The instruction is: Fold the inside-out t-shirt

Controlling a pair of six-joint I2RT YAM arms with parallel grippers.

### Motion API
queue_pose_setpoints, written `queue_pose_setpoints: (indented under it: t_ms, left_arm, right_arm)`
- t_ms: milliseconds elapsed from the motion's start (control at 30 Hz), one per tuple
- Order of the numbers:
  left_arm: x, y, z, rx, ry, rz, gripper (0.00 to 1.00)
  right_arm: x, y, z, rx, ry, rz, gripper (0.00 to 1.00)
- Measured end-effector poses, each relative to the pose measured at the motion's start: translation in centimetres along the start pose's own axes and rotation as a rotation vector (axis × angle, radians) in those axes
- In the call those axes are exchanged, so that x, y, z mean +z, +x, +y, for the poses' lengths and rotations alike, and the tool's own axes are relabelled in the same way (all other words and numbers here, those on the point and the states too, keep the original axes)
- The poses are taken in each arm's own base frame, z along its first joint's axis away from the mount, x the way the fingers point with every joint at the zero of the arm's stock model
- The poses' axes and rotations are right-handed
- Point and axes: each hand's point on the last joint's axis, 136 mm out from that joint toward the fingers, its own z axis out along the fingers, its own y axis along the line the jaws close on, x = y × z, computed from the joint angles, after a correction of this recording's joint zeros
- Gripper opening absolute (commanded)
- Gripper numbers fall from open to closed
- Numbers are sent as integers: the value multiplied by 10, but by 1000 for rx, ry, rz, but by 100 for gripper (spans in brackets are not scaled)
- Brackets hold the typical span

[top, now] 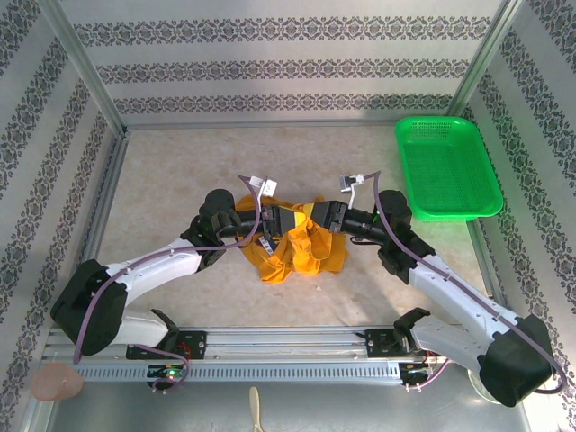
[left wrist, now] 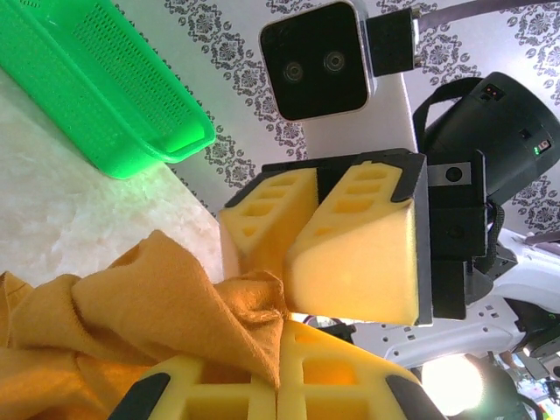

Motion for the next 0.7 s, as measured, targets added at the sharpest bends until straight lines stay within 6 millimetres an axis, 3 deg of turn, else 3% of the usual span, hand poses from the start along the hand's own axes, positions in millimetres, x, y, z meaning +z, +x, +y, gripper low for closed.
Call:
queue_pose_setpoints:
  t_ms: [133, 233, 367, 467, 533, 633, 700]
  left_arm:
    - [0, 0, 0, 3, 0, 0, 0]
    - [0, 0, 0, 3, 0, 0, 0]
    - [0, 0, 0, 3, -1, -1, 2]
    - [-2, -3, 0, 13, -12, -17, 39]
    - [-8, -7, 0, 24, -38, -51, 57]
    - [-31, -17, 9, 36, -129, -139, 71]
    - [-53, -27, 18, 38, -223, -221, 77]
  right_arm:
    - [1, 0, -3, 4, 8, -2, 18]
    - [1, -1, -2, 3, 7, -4, 0]
    - [1, -1, -2, 0, 5, -6, 0]
    - [-1, -6, -2, 4, 11, -12, 0]
    - [-7, -23, 2, -3, 13, -44, 0]
    - [-28, -59, 20, -32, 7, -124, 0]
    - [-46, -82, 46, -76, -12, -183, 0]
